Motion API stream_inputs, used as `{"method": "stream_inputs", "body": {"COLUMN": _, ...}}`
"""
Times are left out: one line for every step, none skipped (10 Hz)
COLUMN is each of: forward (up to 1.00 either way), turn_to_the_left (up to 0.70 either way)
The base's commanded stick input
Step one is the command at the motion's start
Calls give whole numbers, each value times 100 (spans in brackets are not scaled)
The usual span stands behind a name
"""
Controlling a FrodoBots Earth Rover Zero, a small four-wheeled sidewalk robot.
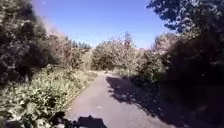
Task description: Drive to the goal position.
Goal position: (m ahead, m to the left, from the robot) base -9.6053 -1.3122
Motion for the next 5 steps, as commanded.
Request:
{"method": "stream_inputs", "body": {"forward": 50, "turn_to_the_left": 0}}
{"method": "stream_inputs", "body": {"forward": 50, "turn_to_the_left": 0}}
{"method": "stream_inputs", "body": {"forward": 50, "turn_to_the_left": 0}}
{"method": "stream_inputs", "body": {"forward": 50, "turn_to_the_left": 0}}
{"method": "stream_inputs", "body": {"forward": 50, "turn_to_the_left": 0}}
